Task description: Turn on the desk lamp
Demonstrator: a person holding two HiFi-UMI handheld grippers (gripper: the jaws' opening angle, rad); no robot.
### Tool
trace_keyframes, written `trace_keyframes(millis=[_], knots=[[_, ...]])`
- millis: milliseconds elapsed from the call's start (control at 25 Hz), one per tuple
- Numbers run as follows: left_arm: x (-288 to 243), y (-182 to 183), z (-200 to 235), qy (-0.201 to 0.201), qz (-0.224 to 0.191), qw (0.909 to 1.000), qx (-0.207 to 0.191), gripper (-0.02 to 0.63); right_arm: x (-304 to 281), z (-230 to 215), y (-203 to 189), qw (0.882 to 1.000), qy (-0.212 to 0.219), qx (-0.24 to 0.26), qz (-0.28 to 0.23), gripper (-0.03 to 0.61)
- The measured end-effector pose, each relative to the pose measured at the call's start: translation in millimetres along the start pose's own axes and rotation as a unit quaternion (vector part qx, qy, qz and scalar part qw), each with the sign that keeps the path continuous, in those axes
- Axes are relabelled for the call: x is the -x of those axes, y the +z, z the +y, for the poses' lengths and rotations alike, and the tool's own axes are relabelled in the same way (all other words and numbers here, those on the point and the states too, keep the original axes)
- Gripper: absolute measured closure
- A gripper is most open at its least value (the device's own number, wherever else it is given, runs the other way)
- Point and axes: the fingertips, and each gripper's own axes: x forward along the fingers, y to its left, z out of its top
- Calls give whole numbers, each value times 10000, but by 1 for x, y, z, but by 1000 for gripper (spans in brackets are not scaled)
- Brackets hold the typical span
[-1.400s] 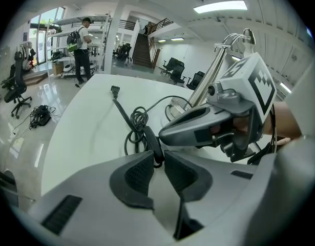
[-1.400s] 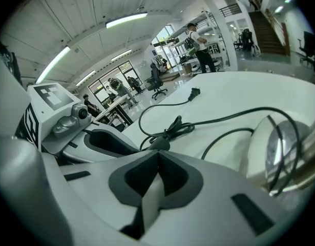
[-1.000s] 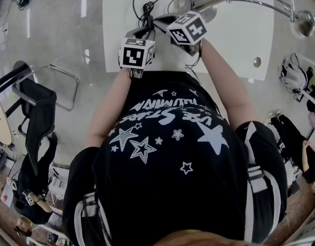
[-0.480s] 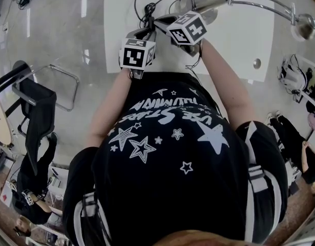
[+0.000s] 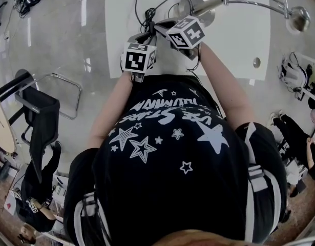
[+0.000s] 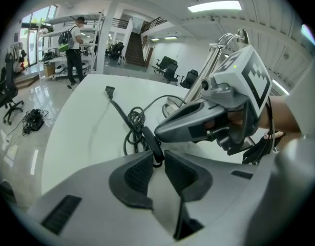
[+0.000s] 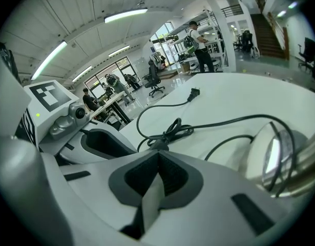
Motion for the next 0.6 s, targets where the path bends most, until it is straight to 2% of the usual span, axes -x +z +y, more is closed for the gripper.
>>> trace_keyframes(millis=[160,400,600], knots=[[2,0,0,-120,-6,9998,-137,535,12,-4,11,9995,-276,-23,-162,574],[14,1,-2,-342,-203,9987,-306,535,27,-10,3,9973,-539,-229,-436,574],[25,7,-7,-402,-440,9980,-213,535,41,-7,-10,9957,-646,-320,-586,574]])
